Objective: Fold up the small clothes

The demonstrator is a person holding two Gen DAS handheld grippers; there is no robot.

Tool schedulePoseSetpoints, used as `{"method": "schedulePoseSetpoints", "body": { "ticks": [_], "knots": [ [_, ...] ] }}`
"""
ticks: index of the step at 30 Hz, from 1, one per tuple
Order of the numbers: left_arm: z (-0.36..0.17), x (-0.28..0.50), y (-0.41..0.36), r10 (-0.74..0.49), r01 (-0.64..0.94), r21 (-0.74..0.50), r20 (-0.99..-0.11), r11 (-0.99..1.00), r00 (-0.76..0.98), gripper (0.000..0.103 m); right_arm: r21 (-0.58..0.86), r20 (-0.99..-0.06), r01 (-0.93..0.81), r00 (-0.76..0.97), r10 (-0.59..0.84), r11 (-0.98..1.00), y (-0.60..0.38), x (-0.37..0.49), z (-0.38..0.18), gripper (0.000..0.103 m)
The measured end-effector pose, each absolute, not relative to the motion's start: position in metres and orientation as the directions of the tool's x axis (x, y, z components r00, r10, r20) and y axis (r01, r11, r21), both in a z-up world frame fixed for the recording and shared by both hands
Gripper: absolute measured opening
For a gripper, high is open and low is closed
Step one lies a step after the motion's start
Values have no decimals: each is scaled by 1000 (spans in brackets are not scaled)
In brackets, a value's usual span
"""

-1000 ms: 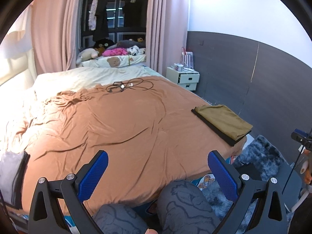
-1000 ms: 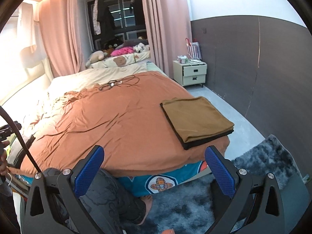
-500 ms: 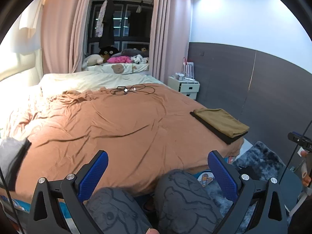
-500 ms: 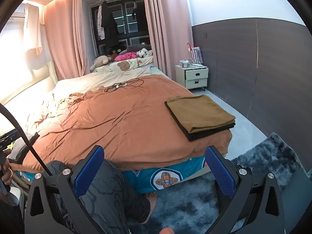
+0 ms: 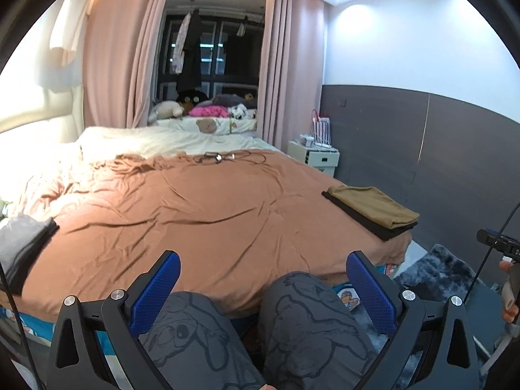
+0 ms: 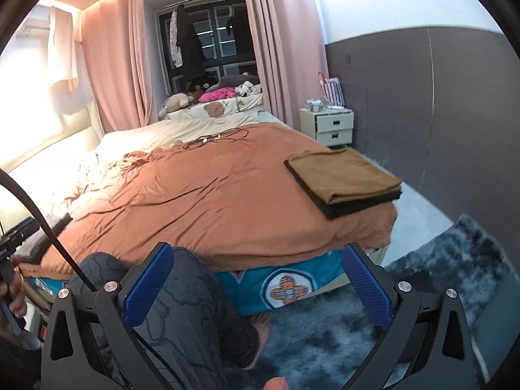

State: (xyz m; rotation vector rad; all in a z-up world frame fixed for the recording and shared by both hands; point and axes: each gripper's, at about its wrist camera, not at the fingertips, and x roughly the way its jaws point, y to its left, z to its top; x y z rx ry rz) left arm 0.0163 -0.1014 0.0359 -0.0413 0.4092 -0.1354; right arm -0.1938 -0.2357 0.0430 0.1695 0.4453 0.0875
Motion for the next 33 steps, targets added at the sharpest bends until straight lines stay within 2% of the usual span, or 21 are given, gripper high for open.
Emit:
{"method": "schedulePoseSetpoints", "body": {
  "ticks": [3,9,33],
  "knots": [
    [34,13,-106,-135,125,-49,-383,991,914,103,213,-418,-43,899,131,976,-236,-192,37,103],
    [31,6,-111,-135,131,-36,-375,991,917,103,203,-393,-36,912,115,979,-232,-200,39,103],
    [33,1,-115,-134,132,-30,-368,991,920,103,166,-395,-45,912,108,985,-222,-207,36,103]
  ]
}}
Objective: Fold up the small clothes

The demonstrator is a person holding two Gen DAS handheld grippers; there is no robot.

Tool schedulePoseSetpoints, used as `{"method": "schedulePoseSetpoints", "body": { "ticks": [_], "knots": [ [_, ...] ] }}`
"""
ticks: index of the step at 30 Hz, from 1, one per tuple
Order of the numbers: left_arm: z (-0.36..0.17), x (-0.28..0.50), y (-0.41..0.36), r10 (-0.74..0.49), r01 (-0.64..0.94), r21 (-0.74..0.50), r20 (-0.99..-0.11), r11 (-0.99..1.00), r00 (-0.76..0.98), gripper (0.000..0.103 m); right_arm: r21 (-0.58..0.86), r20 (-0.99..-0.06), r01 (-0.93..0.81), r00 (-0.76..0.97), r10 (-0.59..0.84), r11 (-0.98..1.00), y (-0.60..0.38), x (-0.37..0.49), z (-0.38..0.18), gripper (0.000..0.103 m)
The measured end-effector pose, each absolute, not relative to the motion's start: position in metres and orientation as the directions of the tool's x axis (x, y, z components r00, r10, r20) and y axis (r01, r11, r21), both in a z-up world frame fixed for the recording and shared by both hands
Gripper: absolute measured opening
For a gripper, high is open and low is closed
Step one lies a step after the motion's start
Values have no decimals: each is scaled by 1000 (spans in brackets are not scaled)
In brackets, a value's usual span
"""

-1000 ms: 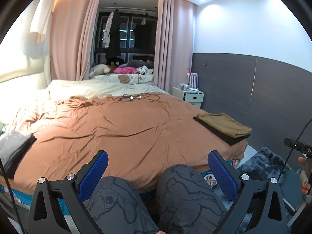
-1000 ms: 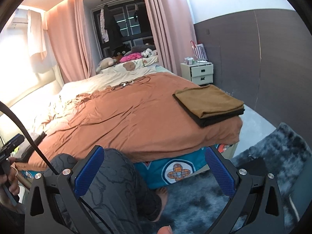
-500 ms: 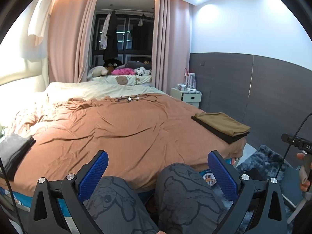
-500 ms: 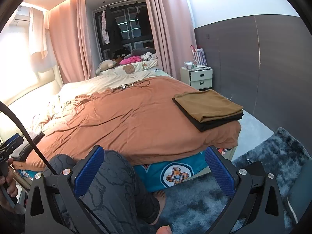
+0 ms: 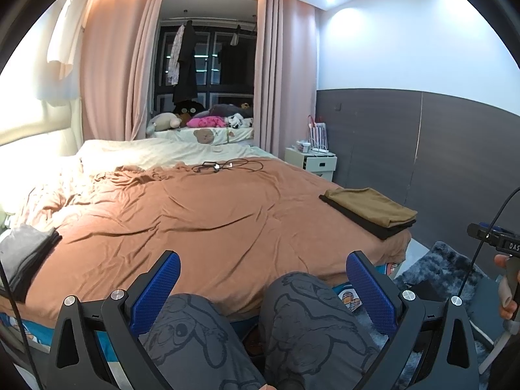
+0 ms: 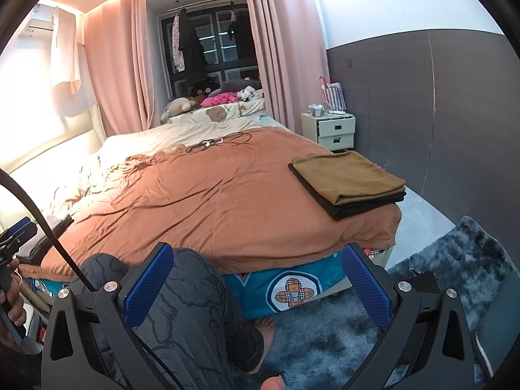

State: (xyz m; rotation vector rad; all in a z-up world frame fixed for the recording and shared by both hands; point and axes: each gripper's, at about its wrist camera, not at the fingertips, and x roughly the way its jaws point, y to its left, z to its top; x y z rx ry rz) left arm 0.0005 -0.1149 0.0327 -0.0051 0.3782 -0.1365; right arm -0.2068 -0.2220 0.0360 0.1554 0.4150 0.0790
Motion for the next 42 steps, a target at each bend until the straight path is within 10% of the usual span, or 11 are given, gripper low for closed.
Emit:
{"method": "schedulePoseSetpoints", "body": {
  "ticks": [42],
  "knots": [
    [32,-14,-119,-104,102,-24,-353,994,930,103,165,-380,-50,919,110,985,-238,-207,34,103]
  ]
}}
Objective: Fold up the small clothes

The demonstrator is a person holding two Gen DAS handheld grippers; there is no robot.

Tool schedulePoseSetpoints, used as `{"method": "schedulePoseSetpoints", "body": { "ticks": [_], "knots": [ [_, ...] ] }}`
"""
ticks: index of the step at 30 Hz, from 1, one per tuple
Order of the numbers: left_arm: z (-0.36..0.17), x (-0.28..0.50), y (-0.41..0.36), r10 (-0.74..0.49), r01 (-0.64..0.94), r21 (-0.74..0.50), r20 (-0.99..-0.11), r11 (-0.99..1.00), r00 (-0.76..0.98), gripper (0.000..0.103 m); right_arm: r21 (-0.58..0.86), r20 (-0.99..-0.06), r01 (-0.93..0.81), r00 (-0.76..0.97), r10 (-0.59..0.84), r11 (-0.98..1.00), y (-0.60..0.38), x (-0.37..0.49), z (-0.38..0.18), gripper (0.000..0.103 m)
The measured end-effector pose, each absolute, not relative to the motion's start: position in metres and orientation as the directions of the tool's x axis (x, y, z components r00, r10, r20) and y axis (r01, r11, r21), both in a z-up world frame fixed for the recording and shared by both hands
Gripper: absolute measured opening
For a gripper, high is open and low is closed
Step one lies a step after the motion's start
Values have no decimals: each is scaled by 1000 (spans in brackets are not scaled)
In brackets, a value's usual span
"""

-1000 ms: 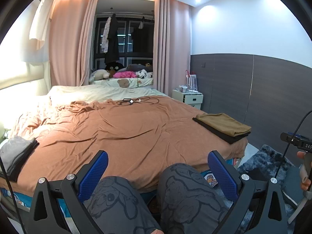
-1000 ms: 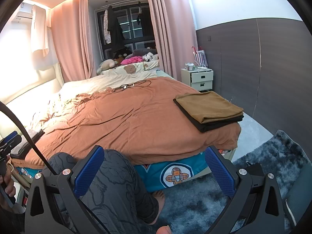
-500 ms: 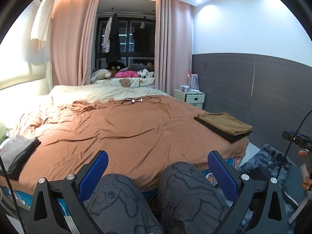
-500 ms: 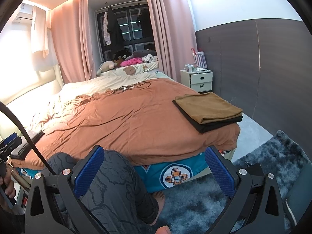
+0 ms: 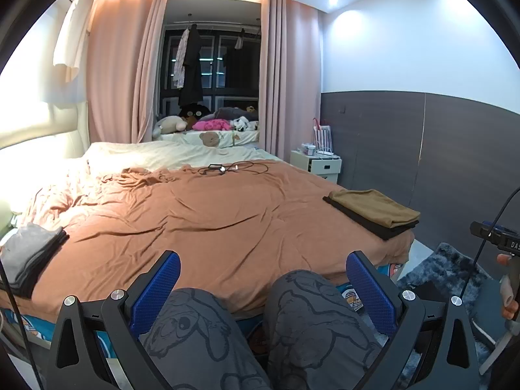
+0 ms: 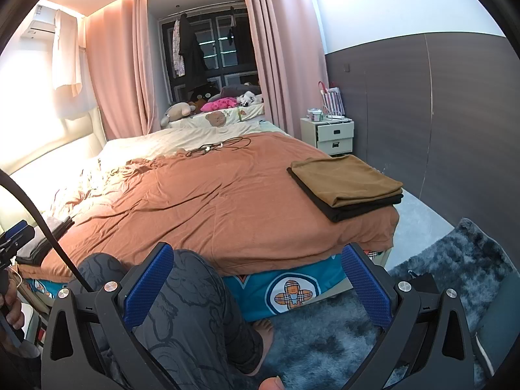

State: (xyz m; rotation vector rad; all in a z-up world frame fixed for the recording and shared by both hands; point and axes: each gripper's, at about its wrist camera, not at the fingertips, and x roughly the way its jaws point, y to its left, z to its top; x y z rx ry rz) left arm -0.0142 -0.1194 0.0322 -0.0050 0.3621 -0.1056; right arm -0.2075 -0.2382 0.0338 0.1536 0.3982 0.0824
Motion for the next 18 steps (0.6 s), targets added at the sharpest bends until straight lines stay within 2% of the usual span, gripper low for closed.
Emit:
{"method": "schedulePoseSetpoints", "body": {
  "ticks": [18],
  "knots": [
    [37,-24,-124,-109,108,-20,-317,994,942,103,161,-360,-45,928,101,986,-251,-214,35,103]
  ]
}}
